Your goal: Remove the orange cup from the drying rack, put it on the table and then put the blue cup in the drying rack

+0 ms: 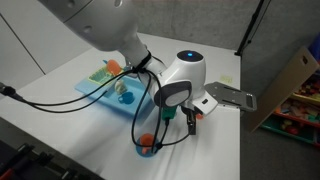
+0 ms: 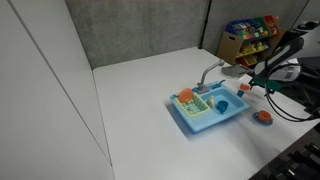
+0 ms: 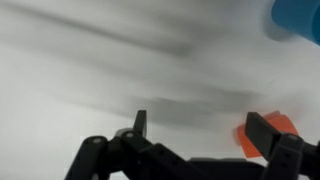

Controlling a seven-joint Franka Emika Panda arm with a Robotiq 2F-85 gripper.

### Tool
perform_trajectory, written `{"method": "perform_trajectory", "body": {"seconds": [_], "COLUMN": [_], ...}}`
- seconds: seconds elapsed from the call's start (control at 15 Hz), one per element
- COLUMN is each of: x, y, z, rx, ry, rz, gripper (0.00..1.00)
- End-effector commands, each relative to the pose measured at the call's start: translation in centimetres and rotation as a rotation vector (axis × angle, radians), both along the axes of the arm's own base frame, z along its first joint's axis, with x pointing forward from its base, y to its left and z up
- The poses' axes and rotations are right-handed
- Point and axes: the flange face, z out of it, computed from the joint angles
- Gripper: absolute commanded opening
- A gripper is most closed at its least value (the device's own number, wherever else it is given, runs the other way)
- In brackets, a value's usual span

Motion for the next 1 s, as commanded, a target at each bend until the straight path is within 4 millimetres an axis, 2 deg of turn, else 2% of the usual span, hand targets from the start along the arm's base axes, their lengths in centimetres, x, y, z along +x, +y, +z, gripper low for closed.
{"method": "perform_trajectory", "body": {"seconds": [0.0, 0.33, 0.93], "x": [0.6, 0.6, 1.0], "y": [-0.4, 0.8, 4.9], "z": [0.3, 1.6, 2.4], "rx": [-0.007, -0.016, -0.012], "ry": [-0.039, -0.064, -0.072], "rz": [-0.003, 0.050, 0.194], "gripper": [1.00, 1.00, 1.00]}}
